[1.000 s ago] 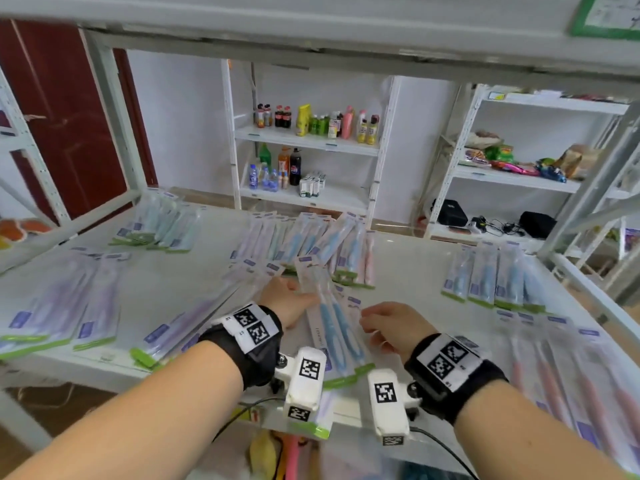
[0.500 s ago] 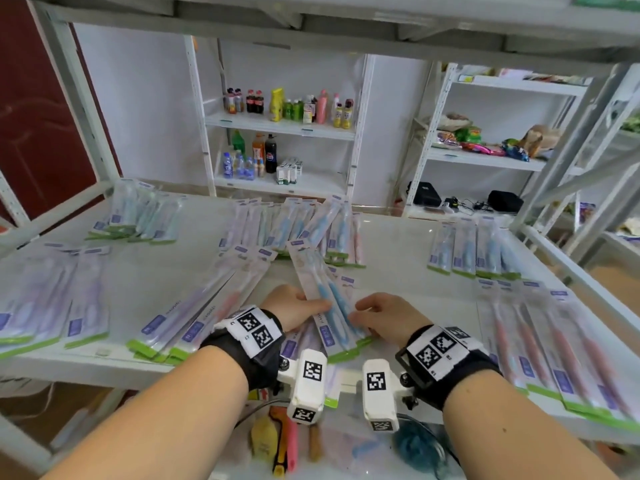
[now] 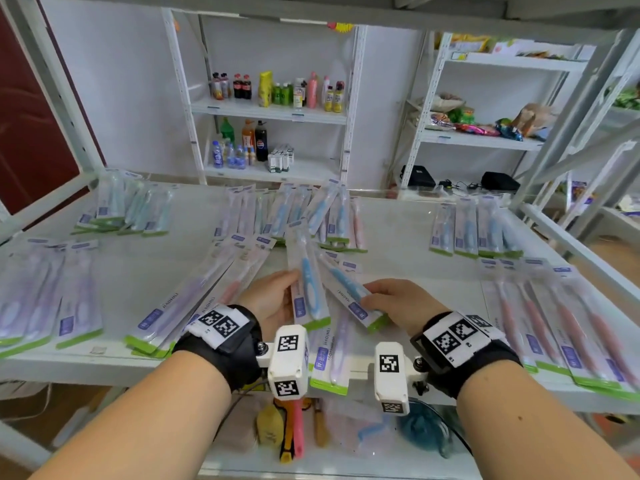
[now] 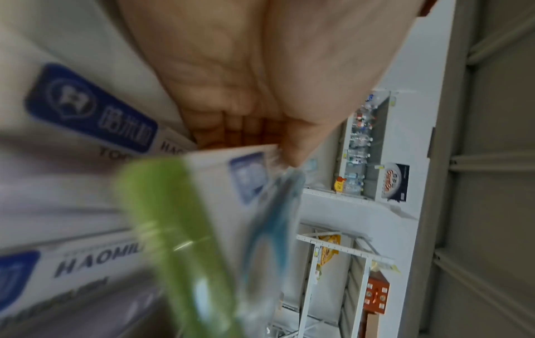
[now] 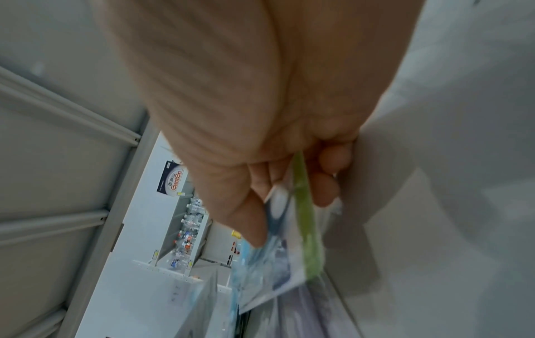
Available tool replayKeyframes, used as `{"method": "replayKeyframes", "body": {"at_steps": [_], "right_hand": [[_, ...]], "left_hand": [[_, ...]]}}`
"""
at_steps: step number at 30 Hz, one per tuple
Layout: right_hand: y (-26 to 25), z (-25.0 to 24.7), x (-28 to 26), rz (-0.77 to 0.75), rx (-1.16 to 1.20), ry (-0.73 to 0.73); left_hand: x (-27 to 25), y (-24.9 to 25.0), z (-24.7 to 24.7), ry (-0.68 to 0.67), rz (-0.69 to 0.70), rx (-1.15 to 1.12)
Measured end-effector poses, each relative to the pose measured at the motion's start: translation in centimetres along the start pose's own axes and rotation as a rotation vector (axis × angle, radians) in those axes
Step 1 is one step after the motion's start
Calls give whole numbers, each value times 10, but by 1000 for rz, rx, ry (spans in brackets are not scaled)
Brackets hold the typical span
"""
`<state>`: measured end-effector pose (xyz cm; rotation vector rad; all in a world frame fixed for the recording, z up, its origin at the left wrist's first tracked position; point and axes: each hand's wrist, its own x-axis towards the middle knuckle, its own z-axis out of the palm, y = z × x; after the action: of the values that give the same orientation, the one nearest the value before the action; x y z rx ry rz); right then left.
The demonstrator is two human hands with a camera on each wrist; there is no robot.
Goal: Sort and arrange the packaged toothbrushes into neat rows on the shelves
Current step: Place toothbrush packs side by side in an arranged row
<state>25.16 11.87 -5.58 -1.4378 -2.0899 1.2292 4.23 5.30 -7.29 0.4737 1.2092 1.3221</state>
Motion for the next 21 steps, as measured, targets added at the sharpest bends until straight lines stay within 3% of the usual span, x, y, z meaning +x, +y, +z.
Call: {"method": "replayKeyframes", "body": {"at_steps": [6,21], "right_hand": [[5,3,-1,-9,67,41],[3,11,-7,20,266,143]], "left_hand": [[2,-3,1,23,77,9],[11,-3,-8,-13,58,57]]}}
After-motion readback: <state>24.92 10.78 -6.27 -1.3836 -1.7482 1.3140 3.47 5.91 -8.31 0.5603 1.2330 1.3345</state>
